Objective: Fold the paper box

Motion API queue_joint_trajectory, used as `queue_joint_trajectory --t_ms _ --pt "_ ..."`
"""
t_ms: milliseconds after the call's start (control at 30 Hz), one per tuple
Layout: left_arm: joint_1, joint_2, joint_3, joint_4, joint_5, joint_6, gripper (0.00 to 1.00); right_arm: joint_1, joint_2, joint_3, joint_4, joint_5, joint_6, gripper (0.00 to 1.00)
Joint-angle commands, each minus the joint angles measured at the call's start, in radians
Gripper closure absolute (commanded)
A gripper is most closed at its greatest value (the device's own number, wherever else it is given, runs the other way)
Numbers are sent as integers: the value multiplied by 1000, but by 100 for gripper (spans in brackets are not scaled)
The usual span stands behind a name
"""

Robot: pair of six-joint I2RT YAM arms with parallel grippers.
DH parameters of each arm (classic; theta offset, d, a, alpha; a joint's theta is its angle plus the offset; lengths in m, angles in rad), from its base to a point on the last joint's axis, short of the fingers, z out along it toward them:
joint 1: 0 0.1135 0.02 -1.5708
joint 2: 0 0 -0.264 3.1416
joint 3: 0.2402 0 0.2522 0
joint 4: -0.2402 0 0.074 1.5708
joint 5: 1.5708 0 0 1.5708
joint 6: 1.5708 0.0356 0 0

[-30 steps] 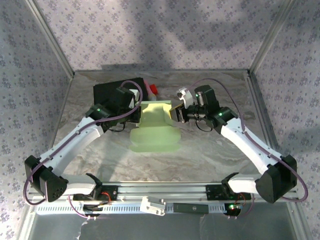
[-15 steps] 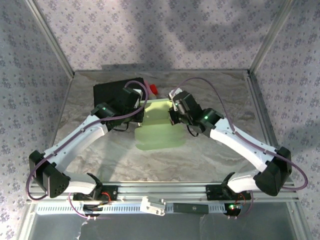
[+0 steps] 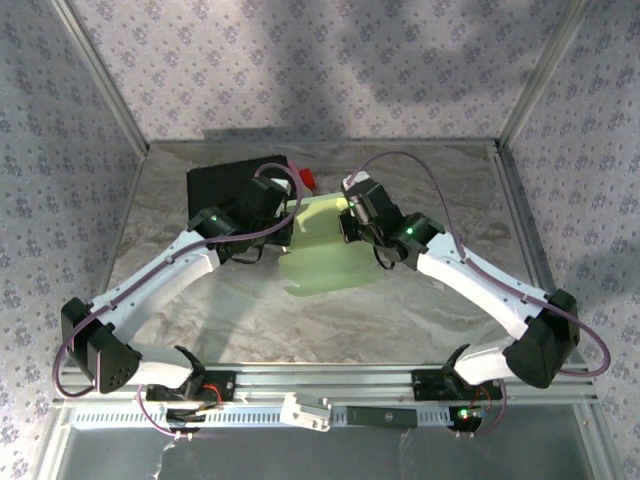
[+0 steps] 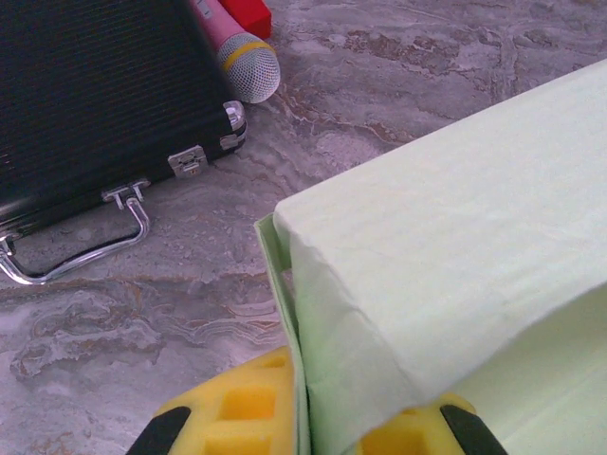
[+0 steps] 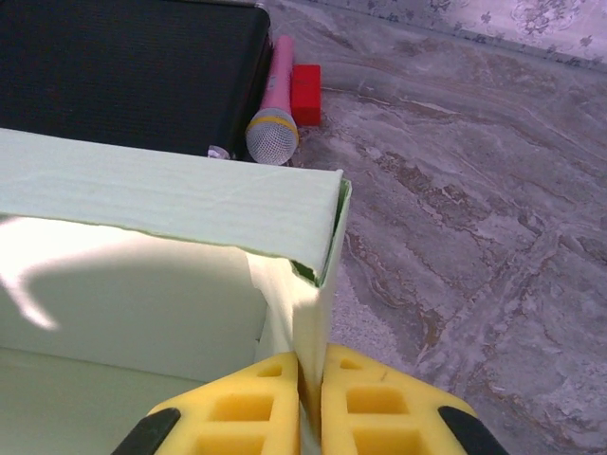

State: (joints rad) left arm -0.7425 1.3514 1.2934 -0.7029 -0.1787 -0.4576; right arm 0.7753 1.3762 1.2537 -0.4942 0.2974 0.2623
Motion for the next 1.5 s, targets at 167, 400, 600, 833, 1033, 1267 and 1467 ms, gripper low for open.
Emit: queue_joint_trajectory --t_ms 167,400,600,833,1033,1267,1467 --pt "-36 1 67 50 104 9 100 -4 1 45 49 -34 -8 83" --pt "-38 6 74 44 96 10 100 -3 13 55 46 -22 -11 80" --pt "-38 15 81 40 90 11 100 5 28 68 26 30 -12 77" --pt "-41 24 90 31 60 10 100 -2 0 44 32 59 -7 71" --pt "-40 30 93 -1 34 8 100 -19 -27 24 32 46 -9 70" --pt "-42 30 94 3 34 5 100 -38 -49 -9 35 37 -11 76" --pt "-45 39 105 1 33 4 100 -29 -42 -3 26 82 -9 85"
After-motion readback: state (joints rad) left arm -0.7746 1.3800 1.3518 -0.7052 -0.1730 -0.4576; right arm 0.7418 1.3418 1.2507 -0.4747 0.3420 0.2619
